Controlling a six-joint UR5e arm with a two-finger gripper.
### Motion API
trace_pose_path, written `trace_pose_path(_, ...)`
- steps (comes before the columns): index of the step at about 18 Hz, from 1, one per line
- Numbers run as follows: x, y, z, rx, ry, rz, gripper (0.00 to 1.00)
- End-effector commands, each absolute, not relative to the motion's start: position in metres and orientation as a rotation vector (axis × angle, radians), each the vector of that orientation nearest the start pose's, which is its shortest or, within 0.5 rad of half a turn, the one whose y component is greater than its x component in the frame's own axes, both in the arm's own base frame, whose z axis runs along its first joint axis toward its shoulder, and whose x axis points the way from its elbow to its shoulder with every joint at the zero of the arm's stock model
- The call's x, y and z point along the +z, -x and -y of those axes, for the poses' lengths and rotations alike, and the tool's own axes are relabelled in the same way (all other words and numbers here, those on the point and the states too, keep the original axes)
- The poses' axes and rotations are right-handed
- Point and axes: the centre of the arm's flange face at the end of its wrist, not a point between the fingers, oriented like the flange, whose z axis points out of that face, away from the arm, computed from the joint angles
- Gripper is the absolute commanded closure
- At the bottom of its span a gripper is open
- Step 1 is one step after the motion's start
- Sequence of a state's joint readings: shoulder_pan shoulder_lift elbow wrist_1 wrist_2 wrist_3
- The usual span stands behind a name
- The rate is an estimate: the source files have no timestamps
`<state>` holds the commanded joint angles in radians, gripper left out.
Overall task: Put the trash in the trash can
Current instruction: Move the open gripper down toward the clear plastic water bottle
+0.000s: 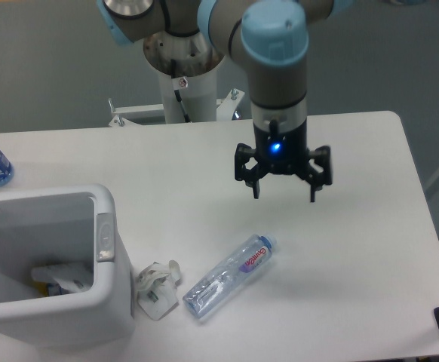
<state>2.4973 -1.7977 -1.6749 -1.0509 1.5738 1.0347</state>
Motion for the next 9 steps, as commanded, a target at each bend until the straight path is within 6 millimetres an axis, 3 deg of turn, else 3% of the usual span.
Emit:
trace_pose_path(2, 0.341, 0.398, -0.449, 0.212, 3.038, -0.287, 0.0)
trace_pose_path(4, 0.32, 0.402, -0.449, 0.215, 3.041, -0.299, 0.0)
trace_pose_path(9, 0.287, 0.423, -0.471, 0.231, 3.028, -0.303, 0.0)
